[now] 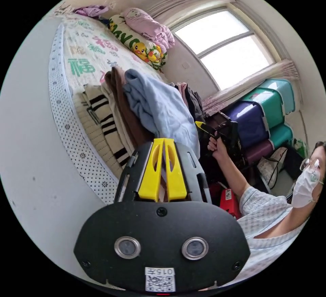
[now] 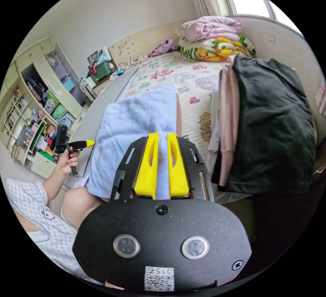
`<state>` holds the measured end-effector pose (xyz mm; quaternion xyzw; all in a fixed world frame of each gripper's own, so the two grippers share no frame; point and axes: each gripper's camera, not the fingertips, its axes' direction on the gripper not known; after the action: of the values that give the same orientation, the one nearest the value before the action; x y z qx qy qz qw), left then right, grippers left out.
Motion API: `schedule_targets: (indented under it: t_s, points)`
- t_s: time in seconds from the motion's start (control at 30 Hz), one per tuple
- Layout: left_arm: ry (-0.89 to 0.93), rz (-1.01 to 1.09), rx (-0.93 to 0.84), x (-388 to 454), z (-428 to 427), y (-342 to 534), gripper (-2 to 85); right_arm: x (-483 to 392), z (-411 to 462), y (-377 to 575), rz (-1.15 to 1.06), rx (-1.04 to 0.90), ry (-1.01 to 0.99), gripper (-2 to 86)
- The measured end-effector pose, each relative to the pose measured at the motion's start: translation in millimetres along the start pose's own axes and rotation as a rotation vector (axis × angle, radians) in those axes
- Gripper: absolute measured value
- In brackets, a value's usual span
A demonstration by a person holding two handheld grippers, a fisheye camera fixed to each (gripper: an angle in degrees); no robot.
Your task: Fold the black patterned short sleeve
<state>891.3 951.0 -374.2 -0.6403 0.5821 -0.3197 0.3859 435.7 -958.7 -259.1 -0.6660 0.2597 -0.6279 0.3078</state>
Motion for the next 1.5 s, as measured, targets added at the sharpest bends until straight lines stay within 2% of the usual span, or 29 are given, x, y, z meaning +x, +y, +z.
schedule_targets:
  t_s: [0.03, 0.13, 0.2, 0.33, 0.5, 0.67, 0.73, 0.83, 0.9, 1.0, 1.1, 1.2, 1.4, 1.5]
  points:
    - [-0.028, 0.057, 0.016, 18, -3, -7, -0.5, 4, -6, 2, -0.005, 0.029, 0.035, 4.9]
    - [-0.092, 0.212, 0.066, 70, 4, -27, -0.4, 32, -23, 2, -0.042, 0.136, 0.356, 6.2]
    - [-0.091, 0.3, 0.072, 101, 25, -41, -0.3, 45, -19, -9, -0.061, 0.142, 0.441, 7.2]
    - [0.045, 0.403, -0.048, 155, 112, -87, 0.7, 68, 4, -58, -0.103, 0.156, 0.499, 8.4]
    - [0.087, 0.432, -0.064, 198, 198, -130, 5.3, 104, 38, -139, -0.123, 0.16, 0.49, 10.4]
    - [-0.039, 0.5, -0.091, 222, 257, -158, 6.5, 167, 96, -208, -0.083, 0.087, 0.524, 12.3]
    - [-0.046, 0.501, -0.137, 226, 270, -170, 6.5, 206, 114, -219, -0.016, 0.027, 0.547, 8.3]
    - [-0.021, 0.44, -0.177, 228, 280, -198, 6.3, 233, 85, -211, 0.049, 0.129, 0.452, 3.7]
    - [-0.008, 0.42, -0.16, 233, 281, -213, 6.3, 267, 30, -181, 0.134, 0.333, 0.263, 1.7]
    - [-0.005, 0.423, -0.064, 247, 283, -232, 6.6, 311, -22, -133, 0.235, 0.485, 0.21, 1.1]
    - [0.029, 0.331, -0.05, 249, 302, -255, 9.0, 341, -51, -94, 0.295, 0.546, 0.176, 0.8]
    - [0.042, 0.214, -0.091, 244, 325, -268, 10.4, 353, -62, -79, 0.28, 0.521, 0.206, 0.7]
    - [0.088, 0.151, -0.101, 263, 322, -268, 0.9, 355, -82, -65, 0.193, 0.498, 0.273, 0.5]
    - [0.093, 0.238, -0.026, 295, 278, -261, -0.3, 356, -120, -51, 0.163, 0.556, 0.297, 0.5]
